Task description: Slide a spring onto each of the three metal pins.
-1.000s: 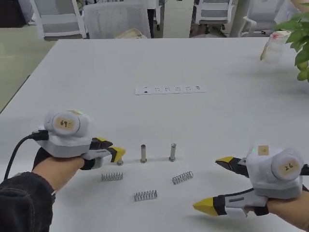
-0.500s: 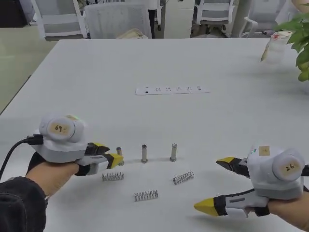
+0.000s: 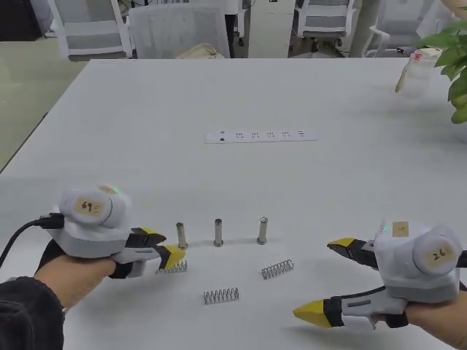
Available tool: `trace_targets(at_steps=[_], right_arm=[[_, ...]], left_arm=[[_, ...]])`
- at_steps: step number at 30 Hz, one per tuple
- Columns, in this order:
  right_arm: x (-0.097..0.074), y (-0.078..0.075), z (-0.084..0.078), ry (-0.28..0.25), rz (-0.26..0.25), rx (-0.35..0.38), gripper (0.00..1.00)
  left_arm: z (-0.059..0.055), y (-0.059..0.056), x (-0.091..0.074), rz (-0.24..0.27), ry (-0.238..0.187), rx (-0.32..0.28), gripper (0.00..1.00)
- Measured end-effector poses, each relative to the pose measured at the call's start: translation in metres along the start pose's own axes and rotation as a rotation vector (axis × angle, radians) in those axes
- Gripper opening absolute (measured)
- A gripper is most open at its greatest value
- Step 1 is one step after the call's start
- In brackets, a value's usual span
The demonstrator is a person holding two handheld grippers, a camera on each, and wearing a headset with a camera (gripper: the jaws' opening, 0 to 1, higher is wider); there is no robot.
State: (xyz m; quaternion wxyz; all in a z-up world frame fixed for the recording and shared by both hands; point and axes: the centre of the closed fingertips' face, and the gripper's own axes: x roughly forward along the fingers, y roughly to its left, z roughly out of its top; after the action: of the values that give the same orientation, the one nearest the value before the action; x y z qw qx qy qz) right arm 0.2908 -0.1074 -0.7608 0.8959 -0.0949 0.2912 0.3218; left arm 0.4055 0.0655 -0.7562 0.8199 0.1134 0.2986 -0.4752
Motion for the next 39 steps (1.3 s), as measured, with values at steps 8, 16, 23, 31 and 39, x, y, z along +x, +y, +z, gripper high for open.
trace_targets(at_steps=[8,16,23,31,39], right_arm=[[0.0,0.0,0.002,-0.007,-0.001,-0.001,0.81],[-0.001,0.0,0.006,-0.022,0.0,-0.005,0.82],[-0.002,0.002,0.013,-0.061,0.011,0.0,0.84],[-0.004,0.001,0.019,-0.094,0.011,0.008,0.86],[-0.005,0.0,0.023,-0.113,0.006,0.018,0.86]], left_arm=[[-0.017,-0.001,0.003,-0.012,0.034,0.019,0.2],[-0.021,-0.004,0.002,-0.025,0.046,0.036,0.18],[-0.025,-0.003,0.002,-0.029,0.053,0.04,0.17],[-0.031,-0.004,0.003,-0.032,0.064,0.044,0.15],[-0.036,-0.005,0.002,-0.034,0.075,0.054,0.14]])
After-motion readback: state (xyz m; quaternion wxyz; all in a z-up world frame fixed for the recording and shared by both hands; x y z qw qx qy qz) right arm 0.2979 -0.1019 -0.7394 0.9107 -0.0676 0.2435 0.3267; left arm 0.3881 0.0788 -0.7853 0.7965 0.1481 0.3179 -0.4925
